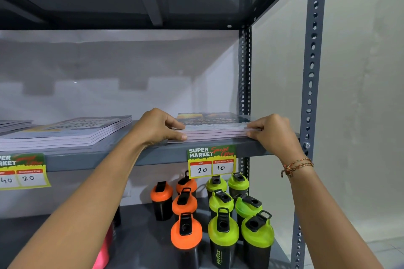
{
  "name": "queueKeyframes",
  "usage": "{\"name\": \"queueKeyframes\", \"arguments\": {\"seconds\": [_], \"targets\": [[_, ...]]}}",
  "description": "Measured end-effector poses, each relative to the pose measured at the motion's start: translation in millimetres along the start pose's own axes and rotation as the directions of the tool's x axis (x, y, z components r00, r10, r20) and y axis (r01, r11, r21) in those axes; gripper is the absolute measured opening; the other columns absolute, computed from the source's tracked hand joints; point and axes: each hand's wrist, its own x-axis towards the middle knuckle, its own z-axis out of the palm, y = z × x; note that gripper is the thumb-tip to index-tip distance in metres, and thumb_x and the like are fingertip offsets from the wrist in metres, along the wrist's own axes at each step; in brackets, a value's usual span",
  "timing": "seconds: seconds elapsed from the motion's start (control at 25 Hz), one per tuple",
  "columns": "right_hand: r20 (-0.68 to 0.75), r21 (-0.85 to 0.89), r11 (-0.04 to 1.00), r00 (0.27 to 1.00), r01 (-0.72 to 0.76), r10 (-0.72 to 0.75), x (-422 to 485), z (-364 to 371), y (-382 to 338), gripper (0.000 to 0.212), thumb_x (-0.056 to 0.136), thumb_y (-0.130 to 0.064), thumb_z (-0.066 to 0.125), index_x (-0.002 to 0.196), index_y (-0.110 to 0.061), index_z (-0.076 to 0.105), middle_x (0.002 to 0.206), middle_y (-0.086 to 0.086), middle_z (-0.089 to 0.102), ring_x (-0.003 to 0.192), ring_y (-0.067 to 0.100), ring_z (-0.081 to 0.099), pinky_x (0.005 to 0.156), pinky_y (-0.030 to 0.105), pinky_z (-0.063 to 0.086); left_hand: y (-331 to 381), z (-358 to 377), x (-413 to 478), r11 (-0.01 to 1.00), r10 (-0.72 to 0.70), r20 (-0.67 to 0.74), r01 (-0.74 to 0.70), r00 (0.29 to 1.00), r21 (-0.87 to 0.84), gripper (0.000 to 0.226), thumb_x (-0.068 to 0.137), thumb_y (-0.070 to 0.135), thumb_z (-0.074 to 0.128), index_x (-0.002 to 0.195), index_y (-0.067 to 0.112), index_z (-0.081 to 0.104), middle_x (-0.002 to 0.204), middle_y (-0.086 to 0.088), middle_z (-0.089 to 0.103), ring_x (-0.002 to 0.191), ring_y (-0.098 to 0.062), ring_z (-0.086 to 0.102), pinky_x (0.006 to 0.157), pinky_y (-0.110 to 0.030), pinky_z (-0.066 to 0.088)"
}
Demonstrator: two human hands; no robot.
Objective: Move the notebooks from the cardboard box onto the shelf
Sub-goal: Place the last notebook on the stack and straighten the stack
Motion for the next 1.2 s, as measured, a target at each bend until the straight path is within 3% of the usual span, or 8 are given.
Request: {"name": "queueKeyframes", "arguments": {"seconds": [0.16, 0.6, 0.88, 1.0, 1.2], "targets": [[0.001, -0.002, 1.0, 1.0, -0.003, 0.003, 0, 0, 1, 0.028, 0.083, -0.012, 0.07, 0.11, -0.006, 0.069, 0.118, 0.014, 0.069, 0.111, 0.027, 0.062, 0.099, 0.028, 0.046, 0, -1, 0, 1.0, -0.004, 0.022, 0.004, 1.0, -0.013, 0.044, 0.066, 0.018, 0.085, 0.108, 0.009, 0.073, 0.117, -0.005, 0.071, 0.107, -0.016, 0.064, 0.096, -0.029, 0.047], [-0.002, 0.009, 1.0, 1.0, -0.025, 0.025, -2, 0, 3, 0.028, 0.085, -0.014, 0.069, 0.112, -0.006, 0.068, 0.119, 0.014, 0.069, 0.113, 0.027, 0.061, 0.098, 0.026, 0.044, 7, 3, -7, 1.0, -0.001, 0.01, 0.001, 1.0, 0.028, 0.045, 0.071, 0.018, 0.081, 0.113, 0.009, 0.07, 0.122, -0.006, 0.069, 0.109, -0.016, 0.062, 0.085, -0.02, 0.04], [0.045, -0.004, 0.999, 0.998, -0.048, 0.048, 4, -3, 4, 0.028, 0.082, -0.018, 0.072, 0.109, -0.01, 0.07, 0.118, 0.017, 0.068, 0.111, 0.029, 0.06, 0.099, 0.028, 0.045, 11, 16, -14, 0.994, -0.099, -0.192, 0.09, 0.976, -0.058, 0.047, 0.067, 0.016, 0.084, 0.11, 0.004, 0.07, 0.119, -0.013, 0.069, 0.11, -0.023, 0.063, 0.087, -0.022, 0.042], [0.052, -0.001, 0.999, 0.998, -0.041, 0.041, 5, -4, 1, 0.028, 0.082, -0.016, 0.072, 0.108, -0.008, 0.071, 0.116, 0.016, 0.069, 0.114, 0.027, 0.058, 0.102, 0.028, 0.043, 13, 18, -12, 0.978, -0.182, -0.215, 0.154, 0.959, -0.142, 0.048, 0.063, 0.013, 0.087, 0.107, 0.001, 0.071, 0.116, -0.014, 0.07, 0.107, -0.025, 0.063, 0.088, -0.026, 0.044], [0.076, 0.017, 1.0, 0.997, -0.011, 0.01, 10, -1, -2, 0.028, 0.08, -0.013, 0.074, 0.107, -0.007, 0.071, 0.113, 0.015, 0.071, 0.107, 0.025, 0.063, 0.098, 0.028, 0.048, 10, 19, -13, 0.978, -0.196, -0.265, 0.169, 0.944, -0.121, 0.047, 0.062, 0.015, 0.088, 0.105, 0.002, 0.072, 0.113, -0.015, 0.071, 0.106, -0.025, 0.064, 0.09, -0.027, 0.045]]}}
